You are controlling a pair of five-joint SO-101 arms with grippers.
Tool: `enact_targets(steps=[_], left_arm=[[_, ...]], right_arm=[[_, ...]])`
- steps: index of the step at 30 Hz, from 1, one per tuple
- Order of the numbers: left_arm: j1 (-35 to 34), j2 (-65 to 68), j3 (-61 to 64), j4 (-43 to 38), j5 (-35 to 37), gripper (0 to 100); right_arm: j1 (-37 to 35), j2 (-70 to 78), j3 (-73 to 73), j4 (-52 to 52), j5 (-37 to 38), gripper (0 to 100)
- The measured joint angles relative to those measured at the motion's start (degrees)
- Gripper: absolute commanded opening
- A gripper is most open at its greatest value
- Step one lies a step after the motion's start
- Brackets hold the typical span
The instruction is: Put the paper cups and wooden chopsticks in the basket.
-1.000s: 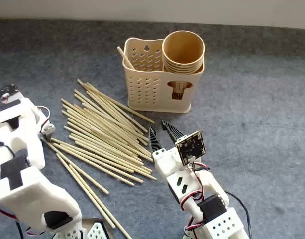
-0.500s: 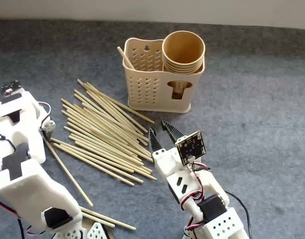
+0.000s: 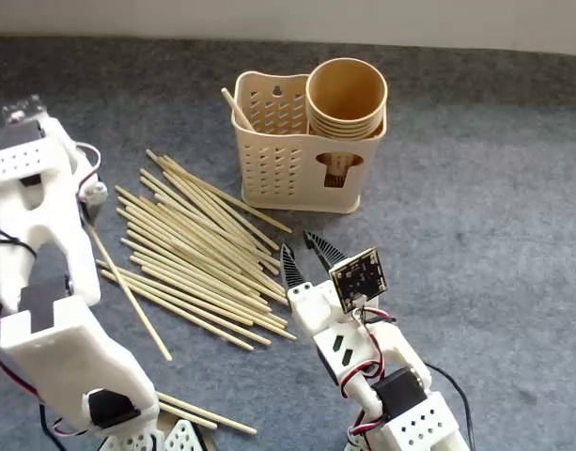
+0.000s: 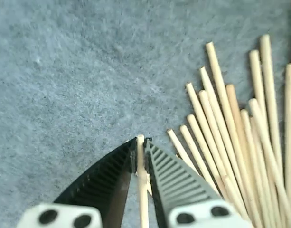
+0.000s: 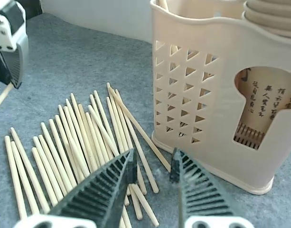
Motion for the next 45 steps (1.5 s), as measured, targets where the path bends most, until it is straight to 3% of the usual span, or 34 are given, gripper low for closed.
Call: enact_targets(steps=[9, 22, 38, 45], left_arm=[[1.76, 0.00, -25.41, 9.93, 0.00, 0], [15.74, 0.53, -59.34, 10.64, 0.18, 0], [25.49, 0.44, -64.26, -14.42, 0.18, 0], [29.63, 0.44, -64.00, -20.48, 0.18, 0]], right_arm=[[0.00, 0.00, 0.00, 0.00, 0.00, 13.0], [0.00, 0.00, 0.18, 0.00, 0.00, 13.0], [0.00, 0.00, 0.44, -6.95, 0.00, 13.0], [0.00, 0.00, 0.44, -7.12, 0.00, 13.0]])
